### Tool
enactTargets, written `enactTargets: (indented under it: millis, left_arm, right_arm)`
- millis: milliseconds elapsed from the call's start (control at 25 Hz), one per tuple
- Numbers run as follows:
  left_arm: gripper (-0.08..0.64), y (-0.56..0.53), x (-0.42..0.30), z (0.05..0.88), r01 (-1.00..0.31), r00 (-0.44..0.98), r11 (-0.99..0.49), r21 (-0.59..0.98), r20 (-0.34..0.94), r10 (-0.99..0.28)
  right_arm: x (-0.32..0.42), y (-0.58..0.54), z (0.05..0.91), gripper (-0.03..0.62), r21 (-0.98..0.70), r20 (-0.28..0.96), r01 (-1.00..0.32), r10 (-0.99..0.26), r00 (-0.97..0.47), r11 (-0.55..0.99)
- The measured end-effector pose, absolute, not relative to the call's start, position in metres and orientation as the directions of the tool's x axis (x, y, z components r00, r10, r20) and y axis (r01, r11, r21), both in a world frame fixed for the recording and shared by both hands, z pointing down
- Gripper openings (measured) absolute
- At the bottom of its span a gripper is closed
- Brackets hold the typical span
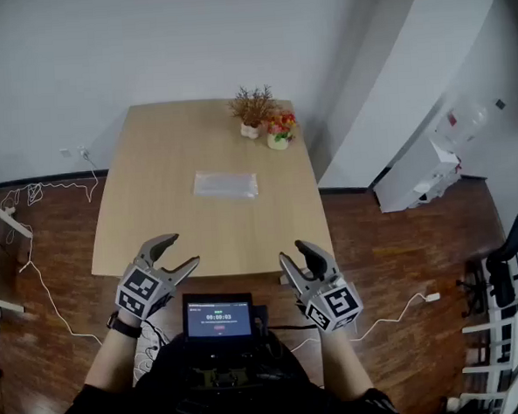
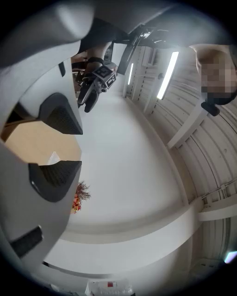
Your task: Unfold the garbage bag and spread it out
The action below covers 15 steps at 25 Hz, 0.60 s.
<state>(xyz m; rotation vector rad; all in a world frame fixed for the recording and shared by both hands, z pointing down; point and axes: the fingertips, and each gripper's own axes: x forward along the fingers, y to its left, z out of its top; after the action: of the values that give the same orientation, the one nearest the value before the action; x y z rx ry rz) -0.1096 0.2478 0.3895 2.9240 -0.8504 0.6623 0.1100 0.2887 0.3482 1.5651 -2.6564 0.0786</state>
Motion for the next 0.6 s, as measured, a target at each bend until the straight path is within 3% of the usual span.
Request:
enactTargets:
  millis: [600]
  left_arm:
    - [0.276,0.202,-0.078,0.401,-0.509,0.75,-0.853,-0.114,0.428,-0.505]
  right_arm:
    - [0.125,0.239,0.359,0.202,-0.032,0.104,-0.868,-0.862,-0.495,0.495]
